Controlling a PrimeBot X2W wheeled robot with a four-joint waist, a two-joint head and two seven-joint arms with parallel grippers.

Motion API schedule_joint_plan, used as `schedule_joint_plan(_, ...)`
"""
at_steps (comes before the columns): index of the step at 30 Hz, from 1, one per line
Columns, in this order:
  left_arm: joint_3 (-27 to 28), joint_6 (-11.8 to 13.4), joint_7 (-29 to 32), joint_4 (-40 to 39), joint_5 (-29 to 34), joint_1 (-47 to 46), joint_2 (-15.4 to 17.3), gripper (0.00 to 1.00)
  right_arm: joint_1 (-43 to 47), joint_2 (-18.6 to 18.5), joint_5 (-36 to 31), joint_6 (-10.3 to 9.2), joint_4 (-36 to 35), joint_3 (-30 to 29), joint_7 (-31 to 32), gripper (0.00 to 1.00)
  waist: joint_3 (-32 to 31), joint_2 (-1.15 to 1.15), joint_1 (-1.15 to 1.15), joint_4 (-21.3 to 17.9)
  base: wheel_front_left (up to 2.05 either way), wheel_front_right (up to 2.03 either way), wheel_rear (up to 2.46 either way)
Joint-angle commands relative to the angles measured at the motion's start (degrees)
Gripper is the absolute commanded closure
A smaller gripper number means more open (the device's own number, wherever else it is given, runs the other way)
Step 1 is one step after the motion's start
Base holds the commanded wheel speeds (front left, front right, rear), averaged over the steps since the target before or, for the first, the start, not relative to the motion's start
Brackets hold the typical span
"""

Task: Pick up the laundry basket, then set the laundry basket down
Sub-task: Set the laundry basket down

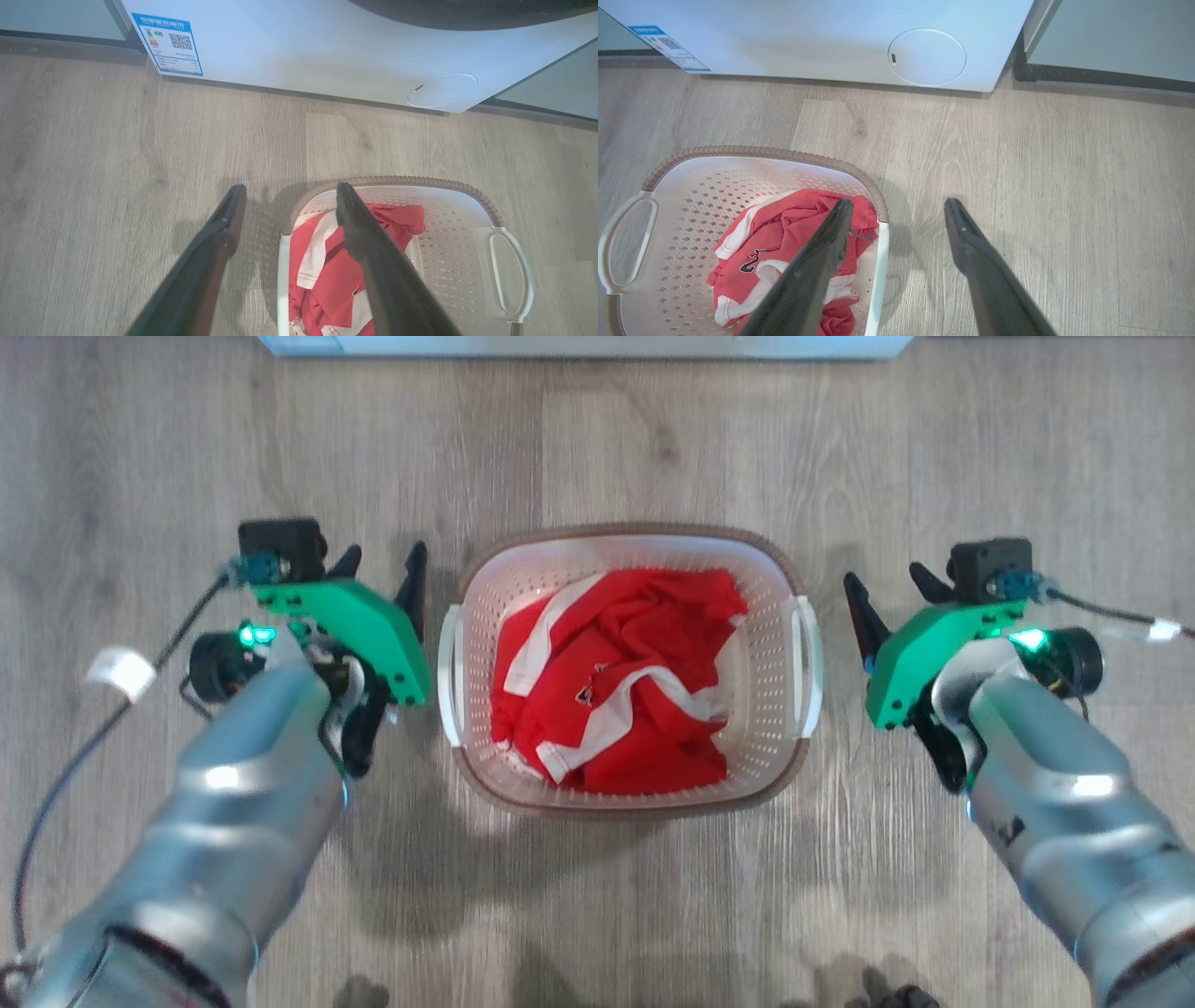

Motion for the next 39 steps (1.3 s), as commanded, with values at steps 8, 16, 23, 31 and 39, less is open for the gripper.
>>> schedule_joint_plan(8,15.3,4.7,-0.7,-14.9,16.0,11.2,3.8,0.0,10.5,0.8,-10.7,-0.15,-8.5,-11.3,-0.8,0.0,-7.5,0.0,0.0,-0.8,0.0,0.0,0.0)
schedule_joint_plan(16,26.0,6.1,-0.7,-28.6,29.4,22.1,3.0,0.0,17.7,3.0,-20.3,-0.15,-18.0,-21.1,-0.8,0.0,-13.1,0.0,0.0,-1.1,0.0,0.0,0.0)
schedule_joint_plan(23,31.8,6.4,-0.7,-38.6,37.2,28.9,2.2,0.0,22.5,4.6,-25.7,-0.15,-27.3,-26.5,-0.8,0.0,-17.6,0.0,0.0,-1.5,0.0,0.0,0.0)
schedule_joint_plan(31,35.8,7.3,-0.7,-47.6,41.8,35.7,1.8,0.0,26.8,5.8,-28.6,-0.15,-35.9,-28.4,-0.8,0.0,-22.5,0.0,0.0,-2.1,0.0,0.0,0.0)
schedule_joint_plan(39,36.9,8.4,-0.7,-52.9,43.7,41.5,2.5,0.0,30.9,6.0,-29.8,-0.15,-39.8,-29.0,-0.7,0.0,-26.5,0.0,0.0,-2.2,0.0,0.0,0.0)
